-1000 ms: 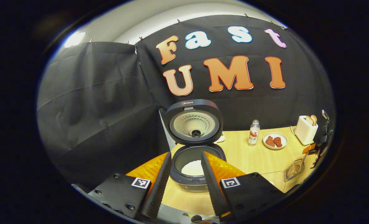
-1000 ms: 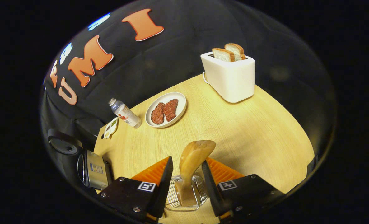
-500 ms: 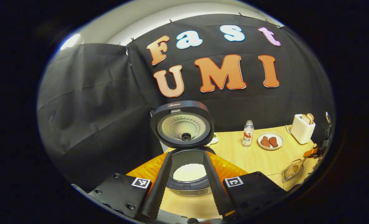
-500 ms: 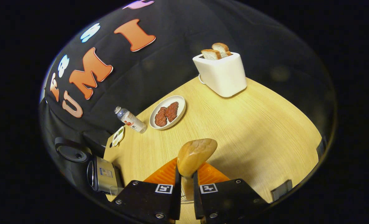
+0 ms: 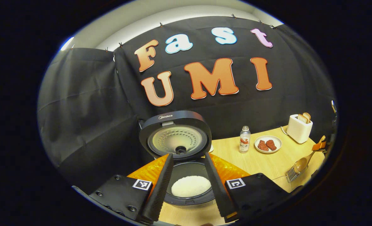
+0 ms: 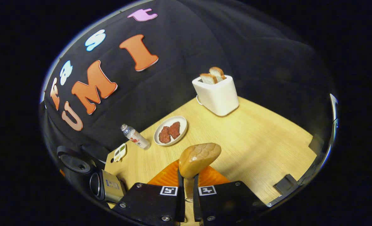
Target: Close the left gripper, press the button to open the rice cooker; take a wooden spoon from the chopstick holder with the right hand, scoop a spoonful of rice and pour it into the rice cooker, then put the wooden spoon back into the chopstick holder.
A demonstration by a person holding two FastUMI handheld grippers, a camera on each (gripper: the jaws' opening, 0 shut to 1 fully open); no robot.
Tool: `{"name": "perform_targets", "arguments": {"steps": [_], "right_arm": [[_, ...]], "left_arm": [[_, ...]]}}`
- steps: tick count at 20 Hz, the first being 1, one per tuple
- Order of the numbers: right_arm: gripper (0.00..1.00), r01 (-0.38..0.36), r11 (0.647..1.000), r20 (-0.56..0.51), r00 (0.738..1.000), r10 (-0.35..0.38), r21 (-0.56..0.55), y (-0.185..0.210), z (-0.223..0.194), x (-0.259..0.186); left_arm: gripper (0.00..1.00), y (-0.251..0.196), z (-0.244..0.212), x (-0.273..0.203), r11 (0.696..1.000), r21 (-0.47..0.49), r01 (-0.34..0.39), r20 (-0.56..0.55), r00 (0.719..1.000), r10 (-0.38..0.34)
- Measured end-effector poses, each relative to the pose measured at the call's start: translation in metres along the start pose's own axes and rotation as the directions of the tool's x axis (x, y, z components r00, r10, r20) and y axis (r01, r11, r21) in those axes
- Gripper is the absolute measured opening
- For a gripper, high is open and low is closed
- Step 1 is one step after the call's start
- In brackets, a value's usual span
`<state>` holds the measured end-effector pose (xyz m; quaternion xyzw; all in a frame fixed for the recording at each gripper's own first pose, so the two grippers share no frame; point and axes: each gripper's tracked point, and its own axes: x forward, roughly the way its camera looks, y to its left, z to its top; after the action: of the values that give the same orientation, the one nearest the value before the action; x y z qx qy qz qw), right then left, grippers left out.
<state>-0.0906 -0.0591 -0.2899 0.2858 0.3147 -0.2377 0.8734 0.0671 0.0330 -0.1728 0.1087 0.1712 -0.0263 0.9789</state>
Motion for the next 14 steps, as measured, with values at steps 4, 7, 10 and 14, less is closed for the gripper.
{"name": "perform_targets", "arguments": {"steps": [4, 7, 10, 14], "right_arm": [[0.1, -0.073, 0.996, 0.079, 0.994, 0.077, -0.047, 0.053, 0.022, -0.044], [0.1, -0.151, 0.985, 0.045, 0.987, 0.155, -0.078, 0.096, 0.005, -0.066], [0.1, -0.169, 0.975, -0.007, 0.985, 0.17, -0.147, 0.118, -0.027, -0.079], [0.1, -0.184, 0.952, -0.057, 0.983, 0.176, -0.246, 0.14, -0.067, -0.09]], "left_arm": [[0.91, 0.023, -0.005, 0.013, 0.997, -0.079, 0.018, 0.014, 1.0, -0.017], [0.99, 0.041, -0.011, 0.02, 0.996, -0.093, 0.016, 0.02, 1.0, -0.014], [0.98, 0.048, -0.02, 0.028, 0.994, -0.103, 0.04, 0.01, 0.999, -0.039], [0.98, 0.058, -0.026, 0.036, 0.992, -0.108, 0.066, -0.003, 0.998, -0.067]]}}
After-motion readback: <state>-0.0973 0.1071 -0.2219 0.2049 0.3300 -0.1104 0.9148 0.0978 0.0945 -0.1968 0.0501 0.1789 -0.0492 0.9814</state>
